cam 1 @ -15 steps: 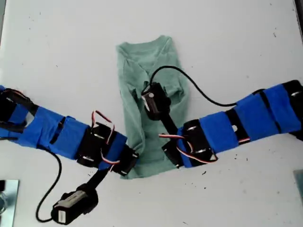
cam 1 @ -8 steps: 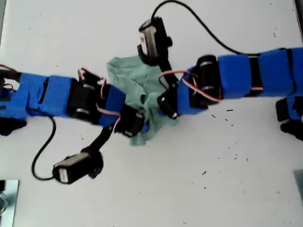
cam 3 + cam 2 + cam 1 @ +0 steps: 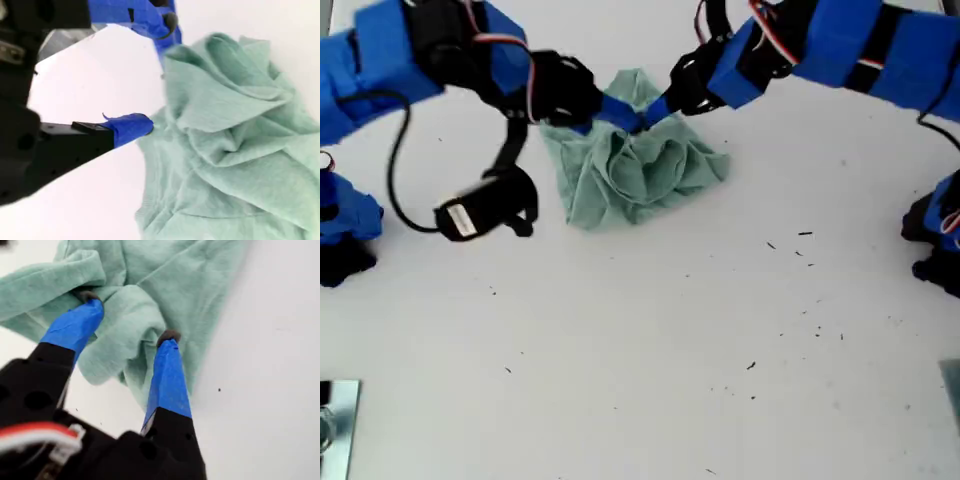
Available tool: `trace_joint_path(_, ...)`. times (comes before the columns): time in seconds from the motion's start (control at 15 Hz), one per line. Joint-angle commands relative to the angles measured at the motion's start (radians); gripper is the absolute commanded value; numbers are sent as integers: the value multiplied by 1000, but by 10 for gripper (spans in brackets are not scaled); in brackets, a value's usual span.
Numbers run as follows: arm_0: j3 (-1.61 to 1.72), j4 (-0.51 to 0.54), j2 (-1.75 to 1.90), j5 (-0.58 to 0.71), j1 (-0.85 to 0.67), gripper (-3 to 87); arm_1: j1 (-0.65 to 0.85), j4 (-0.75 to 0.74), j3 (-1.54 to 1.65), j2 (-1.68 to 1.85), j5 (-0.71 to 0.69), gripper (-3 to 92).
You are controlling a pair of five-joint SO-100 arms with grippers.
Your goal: Fold t shirt
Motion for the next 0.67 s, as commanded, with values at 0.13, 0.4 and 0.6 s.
trace_joint_path(0.13, 825, -345, 908, -18, -224, 244, 195, -407, 727, 815, 71, 148)
trace_joint_path(0.4, 1216, -430, 1177, -87, -98, 136, 186, -84, 1060, 1239, 106, 214)
trace_joint_path(0.6, 1761, -288, 1976, -278, 17, -1, 49, 95, 1416, 1717, 195, 167)
